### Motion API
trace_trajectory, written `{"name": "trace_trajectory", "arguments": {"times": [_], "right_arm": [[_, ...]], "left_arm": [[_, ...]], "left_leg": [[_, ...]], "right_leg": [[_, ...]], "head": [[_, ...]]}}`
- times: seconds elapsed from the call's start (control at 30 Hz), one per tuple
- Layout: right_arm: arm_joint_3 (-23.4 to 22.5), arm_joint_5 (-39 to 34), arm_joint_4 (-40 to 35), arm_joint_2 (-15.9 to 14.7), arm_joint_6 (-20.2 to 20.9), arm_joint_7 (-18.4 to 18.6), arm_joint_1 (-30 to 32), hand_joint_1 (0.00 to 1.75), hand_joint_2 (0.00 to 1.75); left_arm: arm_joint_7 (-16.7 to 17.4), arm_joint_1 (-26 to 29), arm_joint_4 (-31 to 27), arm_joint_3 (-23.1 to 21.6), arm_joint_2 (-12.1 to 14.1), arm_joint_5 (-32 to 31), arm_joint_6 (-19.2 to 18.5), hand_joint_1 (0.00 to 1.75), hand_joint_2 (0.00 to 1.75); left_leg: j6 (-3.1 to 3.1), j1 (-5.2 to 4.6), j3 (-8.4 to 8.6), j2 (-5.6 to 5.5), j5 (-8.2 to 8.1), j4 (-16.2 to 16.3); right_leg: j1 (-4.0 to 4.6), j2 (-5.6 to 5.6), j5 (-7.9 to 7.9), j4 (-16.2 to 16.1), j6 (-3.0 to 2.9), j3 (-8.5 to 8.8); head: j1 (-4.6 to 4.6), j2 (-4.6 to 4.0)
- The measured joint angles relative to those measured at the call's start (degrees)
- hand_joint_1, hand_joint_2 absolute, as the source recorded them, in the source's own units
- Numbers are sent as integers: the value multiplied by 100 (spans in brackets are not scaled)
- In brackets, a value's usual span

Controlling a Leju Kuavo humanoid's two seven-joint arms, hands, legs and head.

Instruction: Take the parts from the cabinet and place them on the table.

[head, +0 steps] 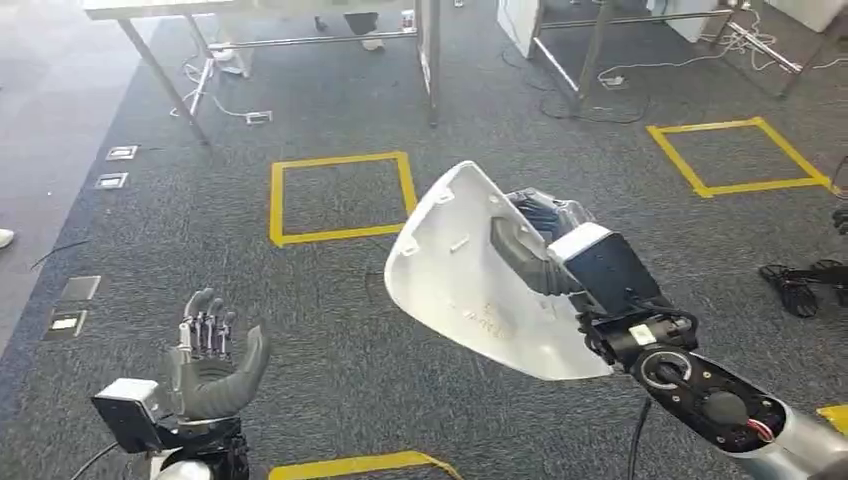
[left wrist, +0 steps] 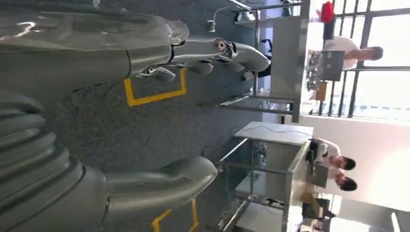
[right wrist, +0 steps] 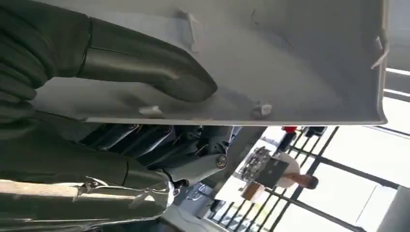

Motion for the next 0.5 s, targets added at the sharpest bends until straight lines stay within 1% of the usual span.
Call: {"name": "trace_trajectory", "arguments": {"times": [0.03,0.07,0.1,0.13,0.17,0.2,0.23,0.27,0.3,0.33,0.37,0.4,0.43,0.47,0.5], "right_arm": [[4,0,7,0,4,2,-10,175,175],[4,0,2,2,4,2,-7,175,175],[-4,0,0,2,7,2,-2,175,175],[-2,0,2,2,11,2,3,175,175],[-13,0,2,2,11,2,-13,175,175],[-22,0,0,2,11,0,-12,175,175],[-24,0,0,2,11,-9,-31,175,175],[-31,0,0,2,9,0,-40,175,175],[-35,0,2,2,9,0,-32,175,175],[-33,0,4,2,11,-2,-15,175,175],[-33,0,11,2,11,0,-13,175,175],[-33,0,15,2,11,0,-15,175,175],[-35,0,15,2,13,-2,-15,175,175],[-35,0,15,2,15,0,-19,175,175],[-37,0,15,2,18,0,-20,175,175]], "left_arm": [[0,2,4,2,2,2,0,0,175],[-4,6,0,4,2,0,0,0,175],[-4,-1,0,4,4,0,0,0,175],[-2,-1,0,4,0,2,2,0,175],[-2,-1,-2,4,-4,0,2,0,175],[-2,9,0,4,-7,0,0,0,175],[-4,-6,0,4,-7,0,0,0,175],[-4,-14,0,4,-7,0,0,0,175],[-2,-10,0,4,-7,0,0,0,175],[-2,-1,0,4,-7,0,0,0,175],[0,5,4,4,-7,0,0,0,175],[0,5,4,4,-7,0,0,0,175],[0,3,4,4,-7,0,0,0,175],[2,2,4,4,-7,0,0,0,175],[2,1,4,4,-7,0,0,0,175]], "left_leg": [[-6,-35,-8,-60,-24,-5],[3,-48,67,-57,-108,-100],[-6,-54,111,-51,-80,-162],[10,-48,159,-44,-83,-219],[25,-26,260,-49,-90,-271],[24,-1,371,-49,-93,-333],[59,10,438,-49,-119,-347],[77,9,466,-50,-150,-348],[73,8,499,-50,-189,-348],[74,5,533,-50,-234,-347],[72,5,591,-53,-286,-342],[65,6,664,-58,-342,-334],[54,6,740,-64,-402,-325],[41,6,823,-67,-468,-316],[20,5,901,-67,-536,-302]], "right_leg": [[28,17,-37,0,39,86],[10,30,-65,-30,73,83],[1,37,-67,-62,104,119],[18,34,-14,-18,157,154],[23,31,-47,-58,186,223],[-3,-1,-132,40,208,173],[1,-7,-210,358,226,37],[1,-7,-332,805,234,-224],[-5,-9,-509,1280,238,-534],[-9,-9,-673,1609,261,-786],[-11,-11,-729,1739,274,-953],[-14,-15,-593,1585,276,-972],[-16,-19,-317,1232,285,-900],[-17,-21,47,758,284,-754],[-17,-24,443,255,265,-613]], "head": [[29,0],[2,0],[-20,0],[-13,0],[2,0],[20,0],[52,0],[83,0],[133,0],[155,0],[166,0],[194,0],[223,0],[249,0],[282,0]]}}
